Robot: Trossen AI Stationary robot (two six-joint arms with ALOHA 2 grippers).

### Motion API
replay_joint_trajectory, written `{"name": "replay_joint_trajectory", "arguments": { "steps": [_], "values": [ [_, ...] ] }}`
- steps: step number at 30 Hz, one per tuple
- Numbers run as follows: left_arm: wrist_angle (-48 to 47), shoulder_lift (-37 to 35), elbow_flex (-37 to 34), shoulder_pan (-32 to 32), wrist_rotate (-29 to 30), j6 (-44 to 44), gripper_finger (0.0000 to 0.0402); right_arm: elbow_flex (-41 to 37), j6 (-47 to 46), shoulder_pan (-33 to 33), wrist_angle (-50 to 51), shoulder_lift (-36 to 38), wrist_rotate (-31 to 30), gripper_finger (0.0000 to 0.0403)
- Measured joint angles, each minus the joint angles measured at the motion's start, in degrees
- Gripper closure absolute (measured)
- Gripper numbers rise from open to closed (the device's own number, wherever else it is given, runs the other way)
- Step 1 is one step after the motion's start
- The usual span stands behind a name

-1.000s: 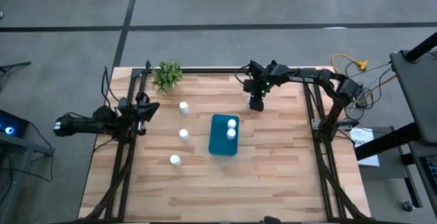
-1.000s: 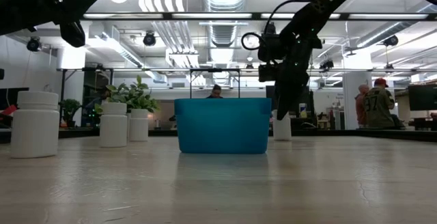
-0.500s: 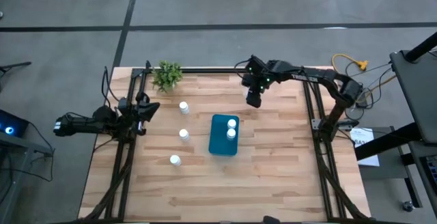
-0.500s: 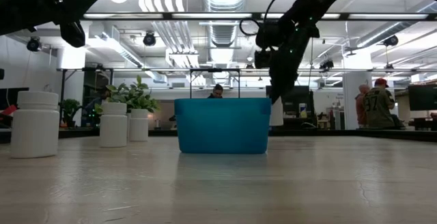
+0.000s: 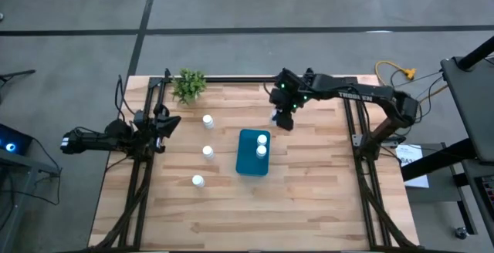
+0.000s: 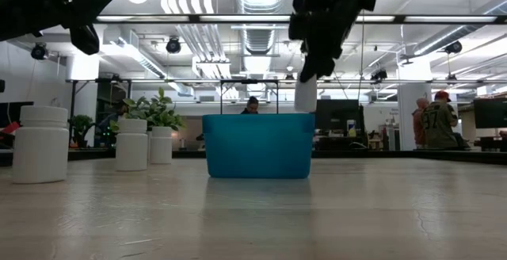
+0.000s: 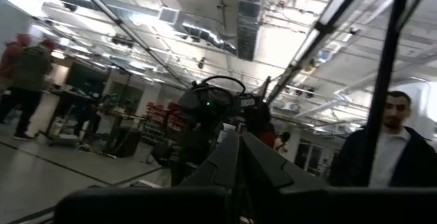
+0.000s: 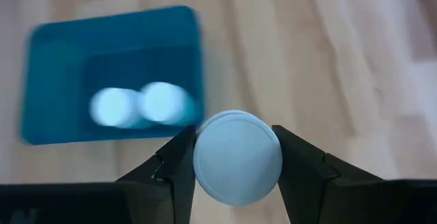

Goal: Pick and place pill bottles into a basket
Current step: Put the white pill bottle into the blue container

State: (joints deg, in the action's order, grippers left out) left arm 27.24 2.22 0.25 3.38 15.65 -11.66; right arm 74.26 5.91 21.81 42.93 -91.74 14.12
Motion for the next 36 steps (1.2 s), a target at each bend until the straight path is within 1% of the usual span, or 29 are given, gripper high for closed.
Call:
{"name": "replay_joint_trajectory", "arguments": {
  "steps": [6,9,13,17,22,27,36],
  "values": [
    [-4.1,0.0,0.0,0.0,-6.5,-0.4,0.0402,0.4,-4.7,-6.6,-0.3,1.2,0.0,0.0253],
    [-7.0,0.0,0.0,0.0,-8.3,-1.2,0.0402,0.4,-7.2,-9.8,-1.5,1.3,-0.5,0.0253],
    [-8.4,0.0,0.0,0.0,-8.8,-1.3,0.0402,0.4,-10.4,-13.4,-4.0,0.8,-0.9,0.0253],
    [-8.7,0.0,0.0,0.0,-8.9,-1.3,0.0402,0.5,-12.5,-16.7,-5.4,0.8,-3.7,0.0253],
    [-8.6,0.0,0.0,0.0,-8.8,-1.3,0.0402,0.5,-15.2,-19.8,-6.3,0.8,-5.6,0.0253],
    [-8.5,0.0,0.0,0.0,-8.8,-1.3,0.0402,0.5,-15.7,-21.4,-7.0,0.8,-8.0,0.0253],
    [-8.4,0.0,0.0,0.0,-8.8,-1.3,0.0402,0.3,-15.5,-23.1,-7.8,0.7,-8.3,0.0253]
  ]
}}
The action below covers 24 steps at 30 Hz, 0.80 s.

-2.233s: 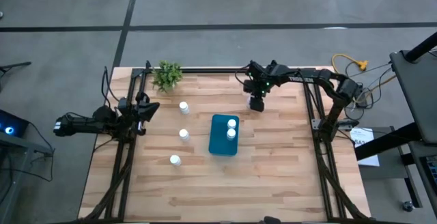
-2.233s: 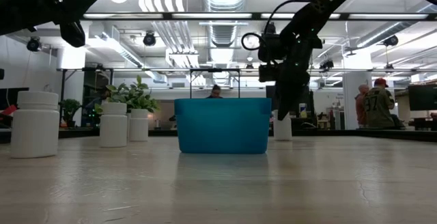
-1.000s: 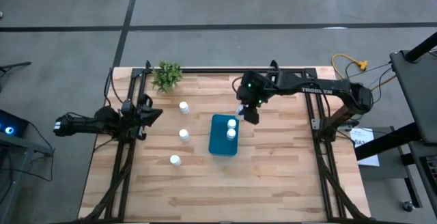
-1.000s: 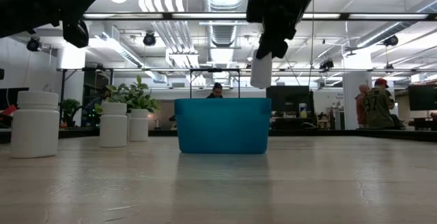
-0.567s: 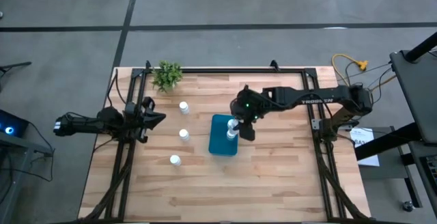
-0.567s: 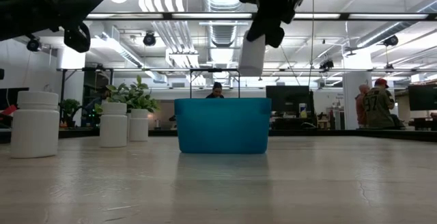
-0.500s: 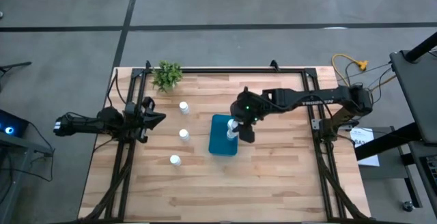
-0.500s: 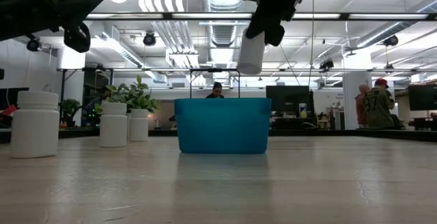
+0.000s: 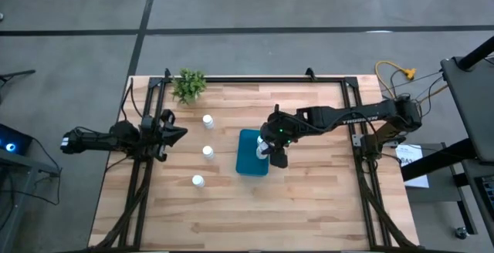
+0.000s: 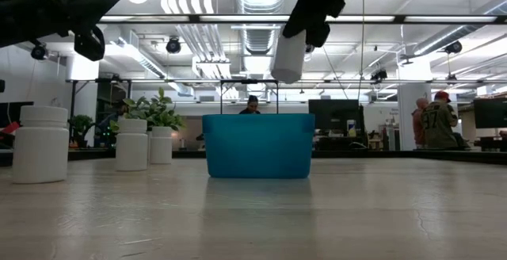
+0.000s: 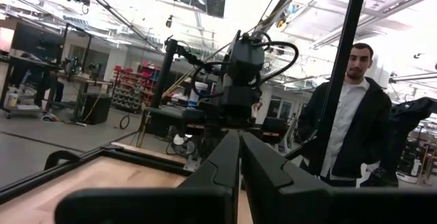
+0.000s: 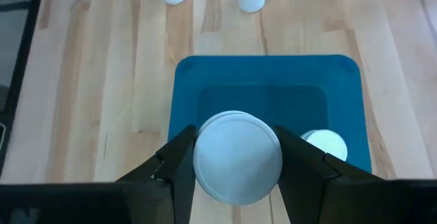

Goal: Pick and place pill bottles into a basket
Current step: Put the white pill bottle into the blue container

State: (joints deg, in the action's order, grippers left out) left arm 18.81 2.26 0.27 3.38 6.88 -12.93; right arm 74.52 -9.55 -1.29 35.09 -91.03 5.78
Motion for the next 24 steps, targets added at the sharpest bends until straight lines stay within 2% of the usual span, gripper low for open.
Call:
{"name": "replay_joint_trajectory", "arguments": {
  "steps": [11,16,24],
  "values": [
    [0.0,0.0,0.0,0.0,0.0,0.0,0.0402,2.1,2.5,-3.0,0.3,-8.5,1.8,0.0253],
    [0.0,0.0,0.0,0.0,0.0,0.0,0.0402,4.8,3.5,-4.3,0.2,-12.0,0.4,0.0253],
    [0.0,0.0,0.0,0.0,0.0,0.0,0.0402,4.9,2.2,-4.4,0.0,-15.9,0.0,0.0253]
  ]
}}
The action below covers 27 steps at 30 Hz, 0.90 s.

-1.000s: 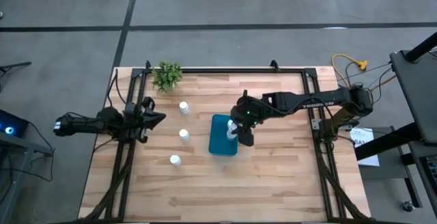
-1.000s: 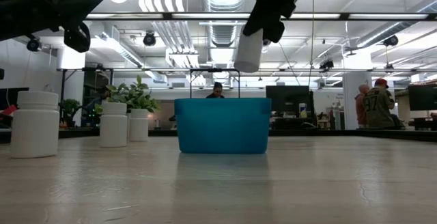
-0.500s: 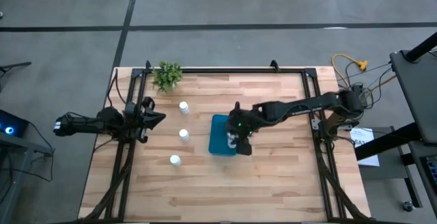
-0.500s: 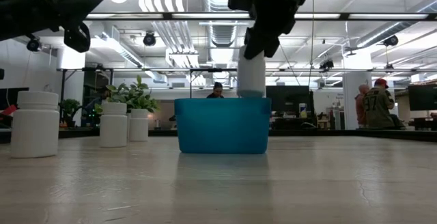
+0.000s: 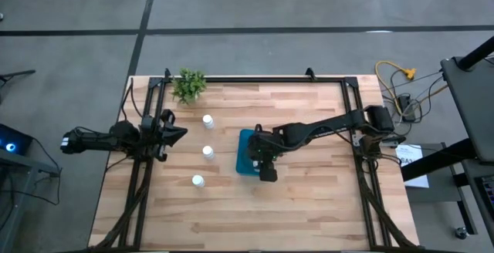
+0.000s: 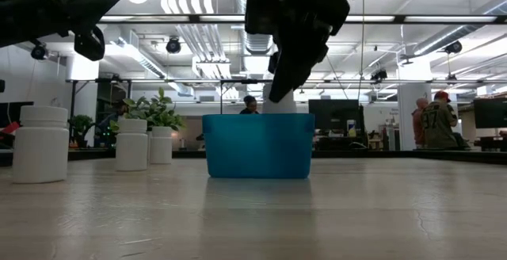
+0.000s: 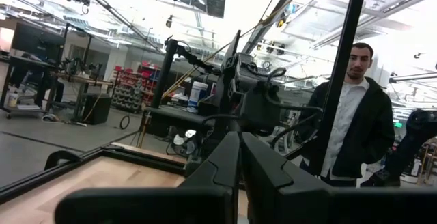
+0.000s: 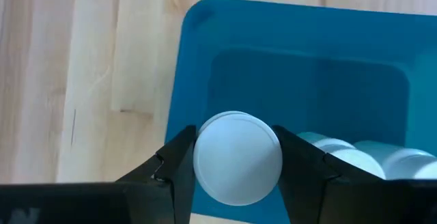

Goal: Pick and place pill bottles into a basket
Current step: Put the white pill bottle into the blue container

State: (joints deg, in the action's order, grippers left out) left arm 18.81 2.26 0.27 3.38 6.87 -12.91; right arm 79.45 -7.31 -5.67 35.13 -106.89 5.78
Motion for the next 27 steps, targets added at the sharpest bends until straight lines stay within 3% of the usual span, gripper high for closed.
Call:
{"name": "replay_joint_trajectory", "arguments": {
  "steps": [10,27],
  "values": [
    [0.0,0.0,0.0,0.0,0.0,0.0,0.0402,-0.5,-0.1,0.0,-1.3,0.0,-3.0,0.0253],
    [0.0,0.0,0.0,0.0,0.0,0.0,0.0402,-2.0,-0.2,0.0,-2.7,-3.3,-3.0,0.0242]
  ]
}}
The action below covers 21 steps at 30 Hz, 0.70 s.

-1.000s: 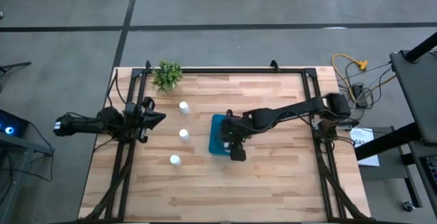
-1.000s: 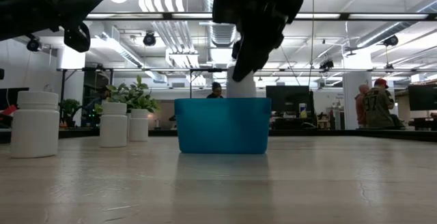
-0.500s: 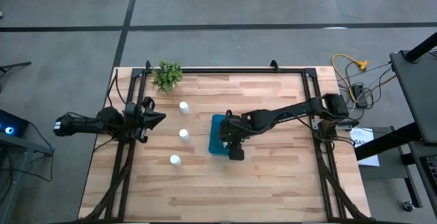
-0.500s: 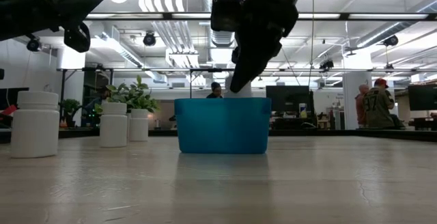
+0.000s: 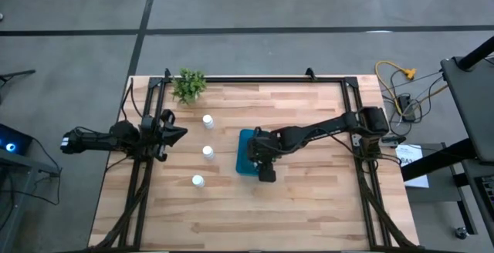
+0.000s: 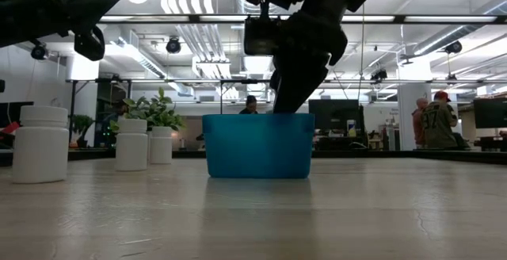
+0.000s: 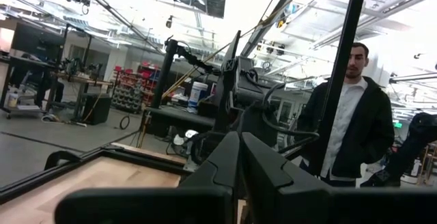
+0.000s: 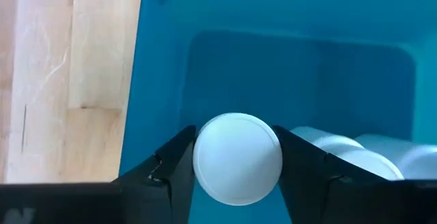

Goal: Pick and place pill bottles into a basket
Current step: Put the white pill bottle into the blue container

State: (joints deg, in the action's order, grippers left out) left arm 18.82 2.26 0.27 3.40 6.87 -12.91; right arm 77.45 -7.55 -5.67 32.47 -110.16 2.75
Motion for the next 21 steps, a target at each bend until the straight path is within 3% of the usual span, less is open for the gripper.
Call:
{"name": "replay_joint_trajectory", "arguments": {
  "steps": [21],
  "values": [
    [0.0,0.0,0.0,0.0,0.0,0.0,0.0402,-0.2,0.1,-0.1,-0.8,1.3,0.7,0.0220]
  ]
}}
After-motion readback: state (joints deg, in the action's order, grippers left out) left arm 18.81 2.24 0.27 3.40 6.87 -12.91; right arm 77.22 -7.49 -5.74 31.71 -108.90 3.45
